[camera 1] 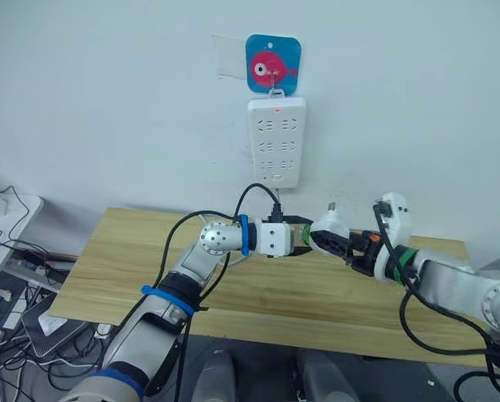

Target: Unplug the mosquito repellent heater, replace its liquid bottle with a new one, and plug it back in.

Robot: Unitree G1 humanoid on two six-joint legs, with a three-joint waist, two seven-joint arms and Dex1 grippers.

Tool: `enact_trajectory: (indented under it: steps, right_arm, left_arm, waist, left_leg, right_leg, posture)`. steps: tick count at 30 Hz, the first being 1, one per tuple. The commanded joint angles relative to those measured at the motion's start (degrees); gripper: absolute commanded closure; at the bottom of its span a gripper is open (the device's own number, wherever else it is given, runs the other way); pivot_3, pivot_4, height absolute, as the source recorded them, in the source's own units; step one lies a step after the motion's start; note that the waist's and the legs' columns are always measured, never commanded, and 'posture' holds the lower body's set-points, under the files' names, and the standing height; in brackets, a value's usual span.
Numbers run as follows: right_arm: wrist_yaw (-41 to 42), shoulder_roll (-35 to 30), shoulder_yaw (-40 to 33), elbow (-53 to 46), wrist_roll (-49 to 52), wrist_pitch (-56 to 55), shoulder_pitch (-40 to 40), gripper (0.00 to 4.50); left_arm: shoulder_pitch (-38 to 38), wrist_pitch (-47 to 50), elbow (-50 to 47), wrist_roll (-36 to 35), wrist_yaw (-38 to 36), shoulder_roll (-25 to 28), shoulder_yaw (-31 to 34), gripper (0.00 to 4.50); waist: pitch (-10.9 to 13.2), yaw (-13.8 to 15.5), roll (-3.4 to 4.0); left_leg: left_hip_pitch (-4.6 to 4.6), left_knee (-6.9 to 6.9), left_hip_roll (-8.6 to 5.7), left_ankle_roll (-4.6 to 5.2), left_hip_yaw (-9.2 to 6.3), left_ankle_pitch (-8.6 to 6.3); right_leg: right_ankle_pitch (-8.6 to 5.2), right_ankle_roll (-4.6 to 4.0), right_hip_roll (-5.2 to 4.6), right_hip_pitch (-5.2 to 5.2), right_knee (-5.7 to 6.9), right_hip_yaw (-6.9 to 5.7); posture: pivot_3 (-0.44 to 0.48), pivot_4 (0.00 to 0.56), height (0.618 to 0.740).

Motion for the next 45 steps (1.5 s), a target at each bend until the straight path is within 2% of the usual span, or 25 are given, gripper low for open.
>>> enact_trajectory:
  steps: [1, 9, 13, 25, 28, 30, 31, 34, 36, 37, 41, 45]
  right_arm:
    - [4.66, 3.11, -1.27, -6.61, -9.27, -4.87, 2.16, 0.03]
    - [8.04, 12.26, 2.77, -8.41, -30.7, -11.56, 3.4, 0.03]
    - [9.33, 16.28, 5.1, -7.39, -36.26, -11.78, 2.37, 0.03]
    - [13.4, 22.47, 6.94, -5.34, -47.85, -11.25, 0.64, 0.03]
    - [14.27, 23.49, 6.59, -5.12, -49.15, -10.91, 0.53, 0.59]
    - [15.28, 23.46, 6.76, -5.03, -49.8, -10.3, 0.54, 1.22]
    - [15.8, 23.46, 6.58, -4.8, -50.06, -10.19, 0.72, 1.38]
    - [16.95, 23.81, 5.84, -4.5, -50.92, -9.93, 0.99, 1.39]
    - [17.23, 24.31, 5.29, -4.45, -51.04, -9.68, 0.9, 1.39]
    - [17.35, 24.57, 5.04, -4.39, -51.08, -9.58, 0.85, 1.39]
    - [17.88, 25.4, 4.1, -4.34, -51.91, -9.4, 0.87, 1.4]
    - [19.2, 24.9, 3.49, -4.55, -52.84, -9.16, 1.59, 1.4]
  left_arm:
    - [1.75, 6.73, -2.97, -7.39, 0.05, -2.82, 3.41, 2.26]
    - [5.13, 20.15, -10.91, -16.05, -0.19, -7.24, 5.79, 2.26]
    - [6.09, 26.39, -14.3, -17.65, 1.92, -8.55, 6.29, 2.26]
    - [9.23, 32.63, -21.27, -18.13, 3.4, -9.13, 5.31, 2.26]
    - [9.73, 33.5, -22.26, -18.24, 3.63, -9.21, 5.26, 2.26]
    - [9.94, 34.25, -22.65, -18.48, 3.93, -9.3, 5.41, 2.26]
    - [9.99, 34.69, -22.92, -18.68, 4.0, -9.31, 5.52, 2.26]
    - [10.2, 35.78, -23.67, -19.13, 4.01, -9.25, 5.79, 2.26]
    - [10.49, 36.31, -24.31, -19.85, 3.18, -8.89, 5.94, 1.49]
    - [10.6, 36.5, -24.55, -20.14, 2.86, -8.68, 5.98, 1.3]
    - [10.89, 36.42, -25.52, -22.16, 0.61, -6.41, 7.92, 0.06]
    - [10.49, 36.9, -27.14, -25.79, -4.1, -0.91, 11.59, 0.0]
  waist:
    - [0.0, -0.15, 0.0]
    - [-0.02, -0.38, 0.02]
    - [-0.03, -0.57, 0.04]
    - [-0.05, -1.12, 0.05]
    - [-0.05, -1.13, 0.05]
    - [-0.05, -1.12, 0.05]
    - [-0.05, -1.12, 0.05]
    - [-0.05, -1.09, 0.05]
    - [-0.05, -1.06, 0.05]
    - [-0.04, -1.06, 0.05]
    - [-0.04, -0.96, 0.05]
    - [-0.05, -1.14, 0.07]
  left_leg:
    - [0.01, 0.0, 0.0, 0.0, 0.0, 0.0]
    - [0.04, 0.01, 0.0, -0.02, 0.01, 0.01]
    - [0.06, 0.01, 0.01, -0.02, 0.0, 0.01]
    - [0.06, 0.01, 0.0, -0.03, -0.01, 0.02]
    - [0.06, 0.01, 0.0, -0.03, 0.0, 0.02]
    - [0.06, 0.01, 0.0, -0.03, 0.0, 0.02]
    - [0.06, 0.01, 0.0, -0.03, 0.0, 0.01]
    - [0.06, 0.01, 0.0, -0.02, -0.01, 0.01]
    - [0.07, 0.01, 0.0, -0.02, 0.0, 0.01]
    - [0.06, 0.01, 0.0, -0.02, 0.0, 0.01]
    - [0.06, 0.01, 0.0, -0.02, 0.0, 0.01]
    - [0.11, -0.02, 0.04, -0.02, -0.01, 0.01]
  right_leg:
    - [0.0, 0.0, 0.0, 0.0, 0.02, 0.0]
    - [-0.01, 0.02, 0.04, 0.0, 0.04, 0.02]
    - [-0.01, 0.01, 0.04, 0.0, 0.04, 0.01]
    - [-0.01, 0.01, 0.03, 0.01, 0.04, 0.02]
    - [0.0, 0.01, 0.03, 0.01, 0.05, 0.03]
    - [0.0, 0.01, 0.03, 0.01, 0.05, 0.03]
    - [0.0, 0.01, 0.03, 0.01, 0.05, 0.02]
    - [0.0, 0.01, 0.03, 0.01, 0.05, 0.02]
    - [0.0, 0.01, 0.03, 0.01, 0.05, 0.02]
    - [0.0, 0.01, 0.03, 0.01, 0.05, 0.02]
    - [0.0, 0.01, 0.02, 0.02, 0.04, 0.02]
    - [0.0, 0.01, 0.04, 0.01, 0.08, 0.02]
  posture:
    - [-0.014, 0.165, 0.74]
    - [-0.045, 0.161, 0.74]
    - [-0.046, 0.161, 0.74]
    - [-0.038, 0.16, 0.74]
    - [-0.029, 0.161, 0.74]
    - [-0.029, 0.161, 0.74]
    - [-0.022, 0.163, 0.74]
    - [-0.018, 0.163, 0.74]
    - [-0.011, 0.163, 0.74]
    - [-0.011, 0.163, 0.74]
    - [-0.001, 0.162, 0.74]
    - [0.002, 0.162, 0.74]
